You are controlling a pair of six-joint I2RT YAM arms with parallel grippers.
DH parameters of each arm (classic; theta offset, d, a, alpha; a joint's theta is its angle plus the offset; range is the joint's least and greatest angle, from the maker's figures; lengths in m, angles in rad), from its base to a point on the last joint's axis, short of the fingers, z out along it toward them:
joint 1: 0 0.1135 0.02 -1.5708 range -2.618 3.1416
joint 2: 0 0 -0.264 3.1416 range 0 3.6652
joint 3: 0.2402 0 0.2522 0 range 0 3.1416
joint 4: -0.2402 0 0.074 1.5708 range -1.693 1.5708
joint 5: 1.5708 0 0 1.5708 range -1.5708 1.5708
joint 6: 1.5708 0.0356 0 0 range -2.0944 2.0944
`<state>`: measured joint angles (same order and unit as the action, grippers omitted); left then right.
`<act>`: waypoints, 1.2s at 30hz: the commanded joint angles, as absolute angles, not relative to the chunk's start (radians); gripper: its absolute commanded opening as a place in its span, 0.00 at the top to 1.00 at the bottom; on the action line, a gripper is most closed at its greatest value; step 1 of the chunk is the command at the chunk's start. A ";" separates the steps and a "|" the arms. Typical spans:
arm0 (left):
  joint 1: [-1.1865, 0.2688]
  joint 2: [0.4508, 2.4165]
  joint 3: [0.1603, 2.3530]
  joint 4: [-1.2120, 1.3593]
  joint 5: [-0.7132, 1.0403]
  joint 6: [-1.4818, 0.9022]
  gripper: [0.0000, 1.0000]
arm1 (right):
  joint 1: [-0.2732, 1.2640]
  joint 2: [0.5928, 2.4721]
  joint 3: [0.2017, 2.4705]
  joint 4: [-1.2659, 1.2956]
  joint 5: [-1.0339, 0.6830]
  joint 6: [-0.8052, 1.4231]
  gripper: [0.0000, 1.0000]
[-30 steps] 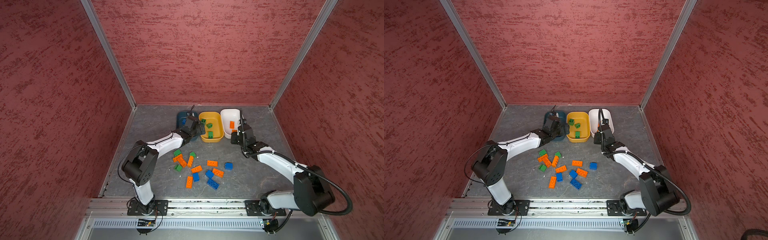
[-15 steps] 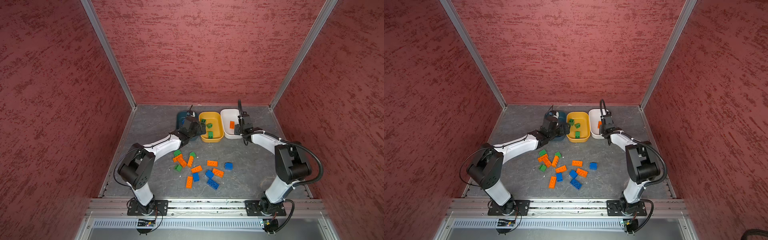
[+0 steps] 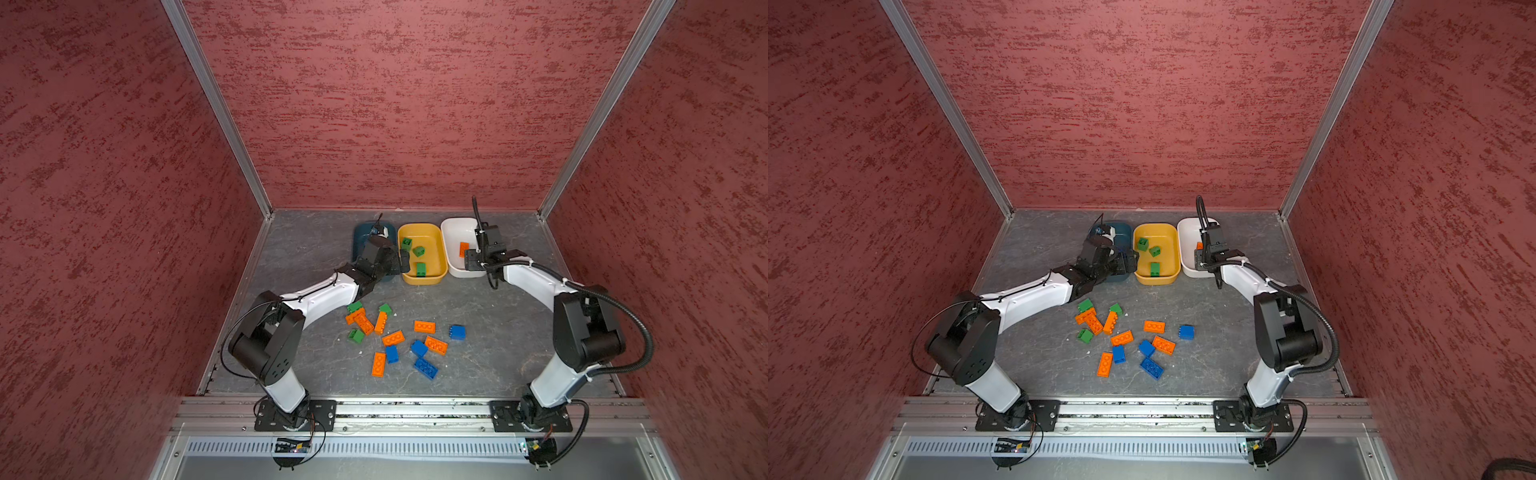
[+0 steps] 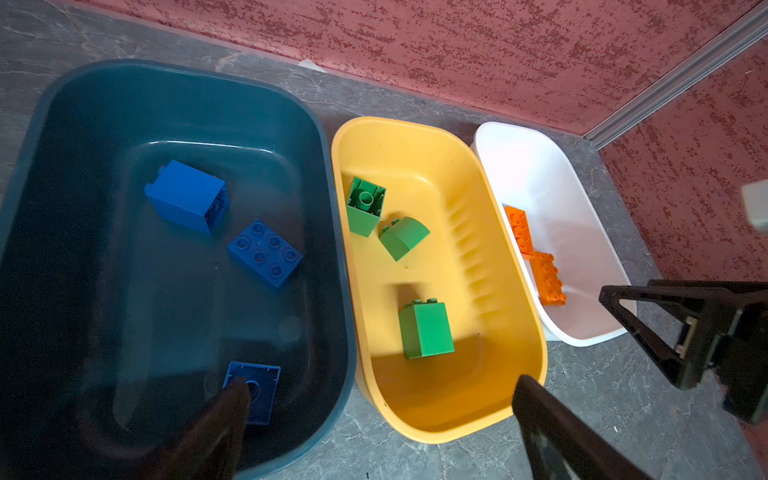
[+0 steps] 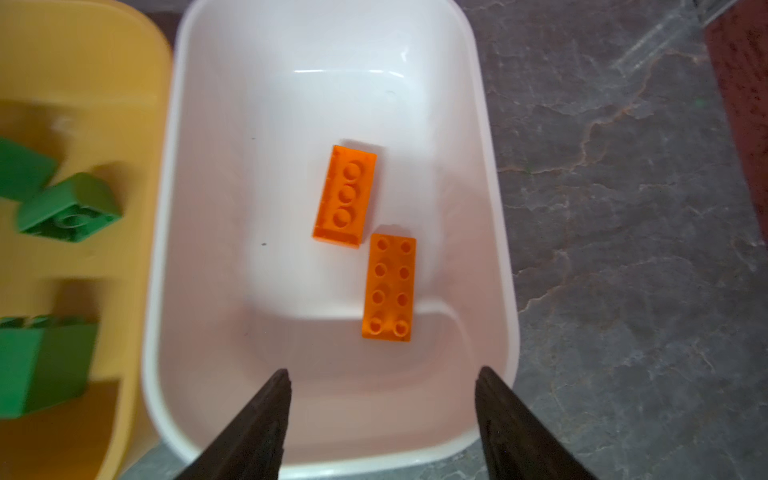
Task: Sort the legos into containers by color
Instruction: 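Lower the right gripper onto the pile and grasp another orange brick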
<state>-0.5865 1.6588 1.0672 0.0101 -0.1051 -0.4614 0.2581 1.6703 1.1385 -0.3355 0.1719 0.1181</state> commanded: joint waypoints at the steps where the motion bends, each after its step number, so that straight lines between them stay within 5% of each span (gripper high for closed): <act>1: -0.597 1.646 1.060 0.058 -0.060 -0.442 0.01 | 0.283 1.573 1.100 -0.409 -0.030 0.074 0.23; 10: -0.572 1.585 0.984 0.093 -0.063 -0.474 0.01 | 0.503 1.461 0.944 -0.508 -0.238 -0.218 0.22; 20: -0.537 1.504 0.907 0.074 -0.138 -0.525 0.01 | 0.674 1.619 0.990 -0.523 -0.312 -0.420 0.23; 36: -0.503 1.490 0.866 0.084 -0.132 -0.585 0.01 | 0.752 1.773 1.030 -0.531 -0.136 -0.522 0.32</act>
<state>-0.5117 1.5162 0.8780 0.0681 -0.1352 -0.5644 0.7418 1.7676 1.0279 -0.5159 -0.1883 -0.4751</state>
